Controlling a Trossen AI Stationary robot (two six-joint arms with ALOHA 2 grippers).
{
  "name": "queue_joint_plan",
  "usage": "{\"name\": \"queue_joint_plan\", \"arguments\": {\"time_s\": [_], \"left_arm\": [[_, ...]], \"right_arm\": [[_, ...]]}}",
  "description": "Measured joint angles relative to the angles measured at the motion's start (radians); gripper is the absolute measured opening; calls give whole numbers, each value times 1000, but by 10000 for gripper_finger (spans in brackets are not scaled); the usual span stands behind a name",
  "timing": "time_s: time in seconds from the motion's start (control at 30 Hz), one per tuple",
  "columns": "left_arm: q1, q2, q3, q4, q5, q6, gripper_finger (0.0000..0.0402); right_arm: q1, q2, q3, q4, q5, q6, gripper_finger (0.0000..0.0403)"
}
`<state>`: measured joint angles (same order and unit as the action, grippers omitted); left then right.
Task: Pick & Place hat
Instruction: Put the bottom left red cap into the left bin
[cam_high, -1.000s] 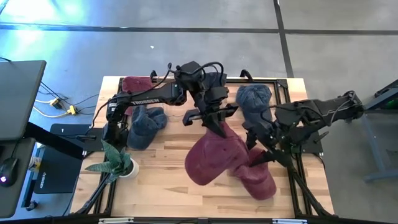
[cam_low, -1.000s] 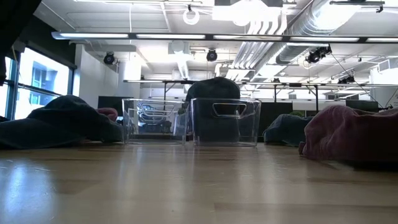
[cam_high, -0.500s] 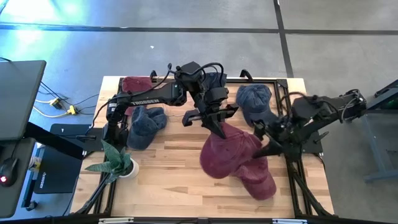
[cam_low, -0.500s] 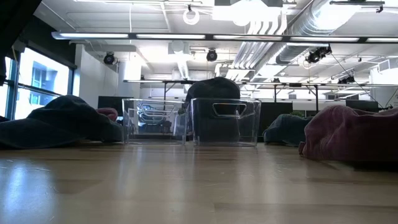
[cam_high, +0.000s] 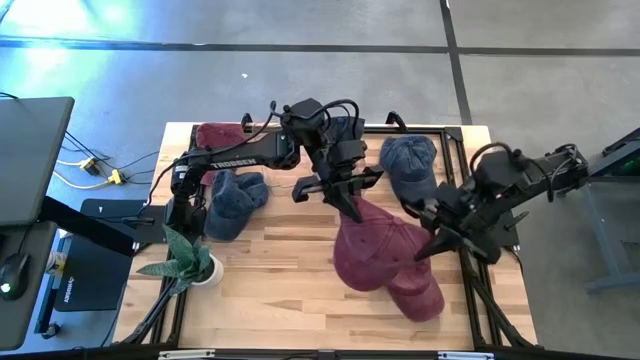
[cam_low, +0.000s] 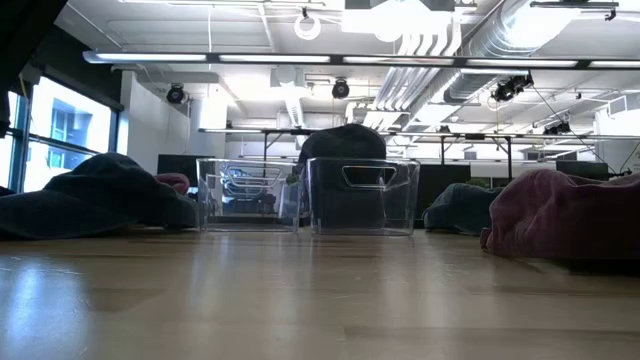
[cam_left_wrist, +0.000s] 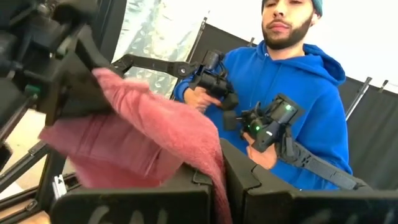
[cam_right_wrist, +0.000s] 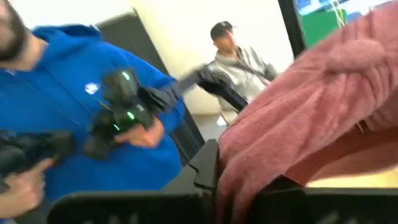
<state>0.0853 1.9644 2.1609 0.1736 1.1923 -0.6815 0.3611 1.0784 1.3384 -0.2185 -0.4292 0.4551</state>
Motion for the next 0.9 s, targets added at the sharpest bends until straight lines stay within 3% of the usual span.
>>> {"name": "queue_joint_plan", "arguments": {"time_s": [0.27, 0.57, 0.67, 0.77, 0.9], "left_arm": [[0, 0, 0, 4, -95, -50, 21], [-10, 16, 1, 7, -76, -161, 174], [-25, 24, -2, -8, -71, -181, 207], [-42, 20, 0, -14, -35, -192, 211], [-58, 20, 0, -18, 38, -192, 180]], "right_arm": [[-14, 2, 0, 2, 4, -2, 9], [-14, 2, 0, -33, 38, -23, 5], [-14, 2, 0, -46, 39, -27, 4], [-14, -1, 0, -47, 37, -20, 7], [-1, -16, 0, -48, 19, -12, 3]]}}
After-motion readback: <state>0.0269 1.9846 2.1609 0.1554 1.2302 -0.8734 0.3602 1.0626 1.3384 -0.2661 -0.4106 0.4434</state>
